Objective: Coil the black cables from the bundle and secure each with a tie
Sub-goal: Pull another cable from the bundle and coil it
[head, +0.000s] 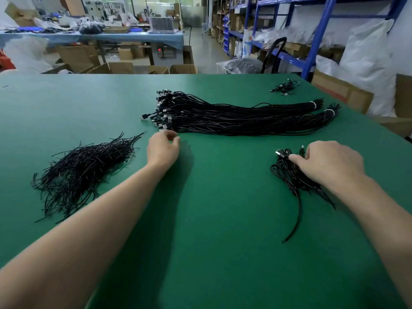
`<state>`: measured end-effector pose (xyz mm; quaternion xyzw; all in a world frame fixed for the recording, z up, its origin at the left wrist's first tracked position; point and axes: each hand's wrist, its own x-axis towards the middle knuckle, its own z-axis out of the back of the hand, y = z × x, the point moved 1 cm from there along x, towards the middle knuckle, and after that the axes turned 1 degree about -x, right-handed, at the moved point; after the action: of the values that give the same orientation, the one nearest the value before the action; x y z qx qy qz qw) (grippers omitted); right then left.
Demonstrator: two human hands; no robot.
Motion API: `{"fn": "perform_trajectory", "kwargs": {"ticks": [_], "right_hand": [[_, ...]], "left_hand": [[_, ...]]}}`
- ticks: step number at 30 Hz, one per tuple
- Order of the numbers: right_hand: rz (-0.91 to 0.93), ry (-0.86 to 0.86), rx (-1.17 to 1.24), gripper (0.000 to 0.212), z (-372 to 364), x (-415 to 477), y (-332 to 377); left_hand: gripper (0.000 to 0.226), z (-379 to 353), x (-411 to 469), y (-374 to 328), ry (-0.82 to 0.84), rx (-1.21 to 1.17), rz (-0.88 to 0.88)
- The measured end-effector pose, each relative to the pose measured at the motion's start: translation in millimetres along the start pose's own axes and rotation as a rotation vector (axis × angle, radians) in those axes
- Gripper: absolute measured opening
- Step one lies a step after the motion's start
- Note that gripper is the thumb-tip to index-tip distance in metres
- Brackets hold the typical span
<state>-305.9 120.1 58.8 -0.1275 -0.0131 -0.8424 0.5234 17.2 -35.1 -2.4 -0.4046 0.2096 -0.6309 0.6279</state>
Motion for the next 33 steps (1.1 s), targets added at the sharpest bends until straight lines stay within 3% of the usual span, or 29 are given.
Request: {"fn": "perform_trajectory", "kwargs": {"ticks": [3,8,13,17,22,26,30,33], "right_hand": [[0.040,-0.010,-0.030,0.059,15,-2,1],[0.233,-0.212,0.163,0.061,34,-22,38],[0.390,-0.003,0.253,0.047,12,-35,88],[0.415,0.071,0.500,0.032,-6,-39,114],[0.337,0.305,0.994,0.032,-19,-23,147],[0.049,0.590,1.576,0.042,-28,-1,172],[-0.185,0.785,1.942,0.053,-32,21,186],[-0.242,0.784,2.070,0.045,-36,30,193]], "left_hand": [[0.038,7,22,9,-0.028,0.121,0.006],[0.044,7,51,11,-0.009,0.289,-0.046],[0.026,5,69,9,0.001,0.389,-0.067],[0.019,3,71,6,0.002,0.356,-0.069],[0.018,-3,43,-10,0.259,-0.228,0.162],[0.015,3,-6,-28,0.412,-0.464,0.219],[0.013,13,-48,-36,0.519,-0.533,0.219],[0.016,21,-73,-37,0.517,-0.416,0.091]]}}
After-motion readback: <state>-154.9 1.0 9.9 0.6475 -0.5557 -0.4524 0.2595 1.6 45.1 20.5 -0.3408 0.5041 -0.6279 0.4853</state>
